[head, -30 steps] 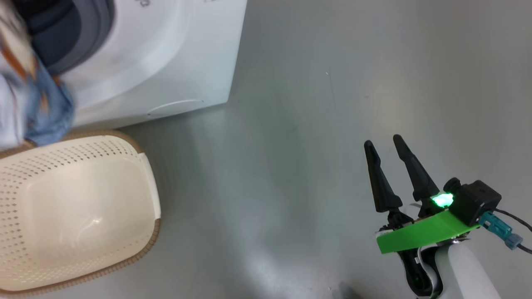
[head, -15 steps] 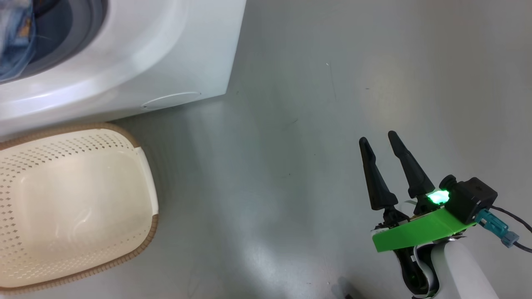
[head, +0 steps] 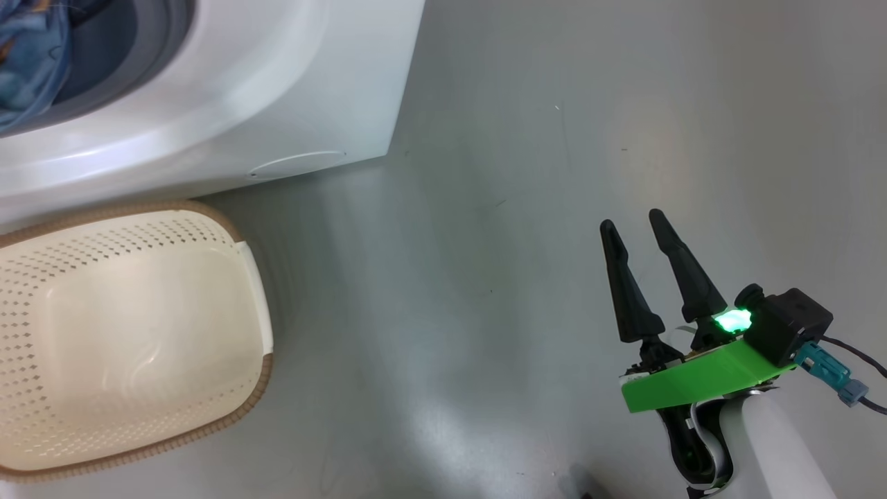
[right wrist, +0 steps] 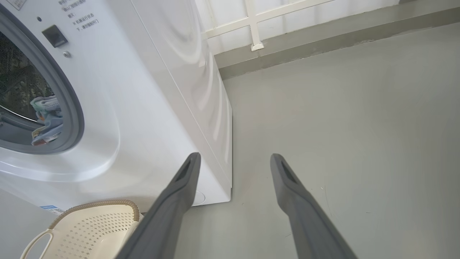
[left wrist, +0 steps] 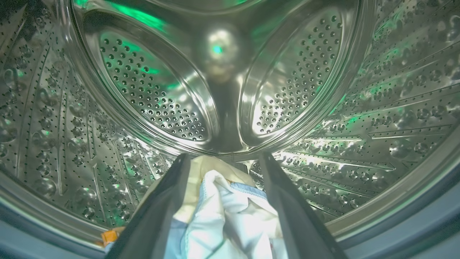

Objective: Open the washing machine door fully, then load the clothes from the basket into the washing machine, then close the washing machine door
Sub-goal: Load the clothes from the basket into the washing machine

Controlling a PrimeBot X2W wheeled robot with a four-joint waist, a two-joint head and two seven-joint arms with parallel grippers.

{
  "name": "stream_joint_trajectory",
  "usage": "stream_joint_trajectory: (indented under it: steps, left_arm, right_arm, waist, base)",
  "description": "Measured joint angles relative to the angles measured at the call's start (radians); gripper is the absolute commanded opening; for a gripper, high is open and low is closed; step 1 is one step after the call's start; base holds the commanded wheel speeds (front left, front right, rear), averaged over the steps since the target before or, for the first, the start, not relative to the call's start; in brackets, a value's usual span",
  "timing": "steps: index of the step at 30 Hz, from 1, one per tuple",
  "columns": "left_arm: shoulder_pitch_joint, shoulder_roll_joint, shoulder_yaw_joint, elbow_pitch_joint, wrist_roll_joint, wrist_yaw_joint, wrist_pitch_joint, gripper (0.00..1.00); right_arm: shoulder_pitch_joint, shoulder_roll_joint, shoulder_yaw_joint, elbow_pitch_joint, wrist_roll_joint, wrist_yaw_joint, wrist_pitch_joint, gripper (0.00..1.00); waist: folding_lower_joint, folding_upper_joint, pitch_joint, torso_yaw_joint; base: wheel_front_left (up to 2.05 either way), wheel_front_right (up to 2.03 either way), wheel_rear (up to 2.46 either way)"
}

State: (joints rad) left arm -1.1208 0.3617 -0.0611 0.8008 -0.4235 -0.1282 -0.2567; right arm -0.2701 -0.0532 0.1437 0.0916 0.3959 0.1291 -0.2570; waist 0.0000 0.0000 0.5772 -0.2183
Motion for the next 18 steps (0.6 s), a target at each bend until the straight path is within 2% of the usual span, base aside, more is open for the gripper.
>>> stream_joint_trajectory:
  steps: [7, 18]
  left_arm:
    - [0.087, -0.03, 0.019, -0.074, -0.025, -0.001, 0.0, 1.0]
    - [0.352, -0.087, 0.069, -0.257, -0.006, -0.001, 0.0, 1.0]
  right_arm:
    - [0.0, 0.0, -0.013, -0.001, -0.016, 0.0, 0.0, 1.0]
    - [0.0, -0.011, -0.037, -0.005, -0.017, 0.0, 0.0, 1.0]
  waist:
    - [0.0, 0.0, -0.004, 0.02]
    - [-0.0001, 0.0, -0.018, 0.066]
  base:
    - [0.0, 0.0, 0.0]
    - [0.0, 0.0, 0.0]
